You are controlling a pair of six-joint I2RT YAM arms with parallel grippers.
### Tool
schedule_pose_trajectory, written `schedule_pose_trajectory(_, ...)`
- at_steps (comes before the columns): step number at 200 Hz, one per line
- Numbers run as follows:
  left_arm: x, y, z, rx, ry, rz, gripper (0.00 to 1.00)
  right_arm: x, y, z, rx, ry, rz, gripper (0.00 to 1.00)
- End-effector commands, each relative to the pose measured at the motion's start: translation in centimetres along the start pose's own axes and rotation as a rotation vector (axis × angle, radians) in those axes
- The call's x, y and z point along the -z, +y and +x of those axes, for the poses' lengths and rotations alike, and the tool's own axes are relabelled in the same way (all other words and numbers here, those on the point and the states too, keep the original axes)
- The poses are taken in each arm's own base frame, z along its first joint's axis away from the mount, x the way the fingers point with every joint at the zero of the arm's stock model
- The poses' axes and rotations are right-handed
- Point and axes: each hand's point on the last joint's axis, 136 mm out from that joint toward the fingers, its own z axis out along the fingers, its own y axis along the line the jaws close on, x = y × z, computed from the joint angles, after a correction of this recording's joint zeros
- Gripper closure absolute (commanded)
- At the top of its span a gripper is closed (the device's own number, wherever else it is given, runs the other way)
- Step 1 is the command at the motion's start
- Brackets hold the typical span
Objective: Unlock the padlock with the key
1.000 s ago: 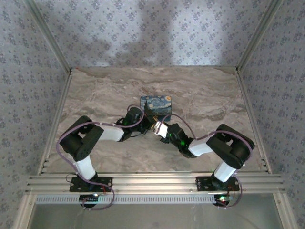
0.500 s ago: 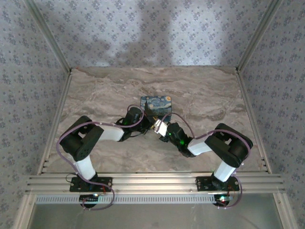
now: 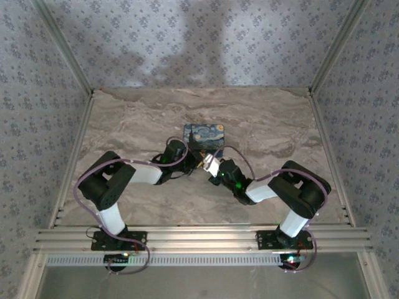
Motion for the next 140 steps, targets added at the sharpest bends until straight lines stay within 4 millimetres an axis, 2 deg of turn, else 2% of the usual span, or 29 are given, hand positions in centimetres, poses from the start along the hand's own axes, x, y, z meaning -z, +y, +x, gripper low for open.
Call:
schedule_pose_trajectory(1,0.3,0.0,0.9,0.006,0.037,0.010,1.00,-0.3,-0.9,-1.1,-0.129,-0.031,0.014,1.00)
schedule_pose_trajectory(30,0.2,0.1,1.0,0.006,0.037,0.008,1.00,-0.5,-0.5,-1.1,-0.210,-0.035,-0.022,1.00)
schedule_pose_trajectory(65,0.3,0.2,0.9,0.003,0.034,0.004,1.00,-0.5,-0.8,-0.9,-0.321,-0.041,-0.045,1.00)
schedule_pose_trajectory(90,0.3,0.4,0.8,-0.003,0.026,-0.005,0.94,-0.6,-0.5,-0.4,-0.358,-0.025,-0.062,1.00)
schedule_pose_trajectory(140,0.5,0.6,0.5,-0.017,0.015,-0.019,0.93,-0.3,0.0,1.2,-0.546,-0.004,-0.136,1.00)
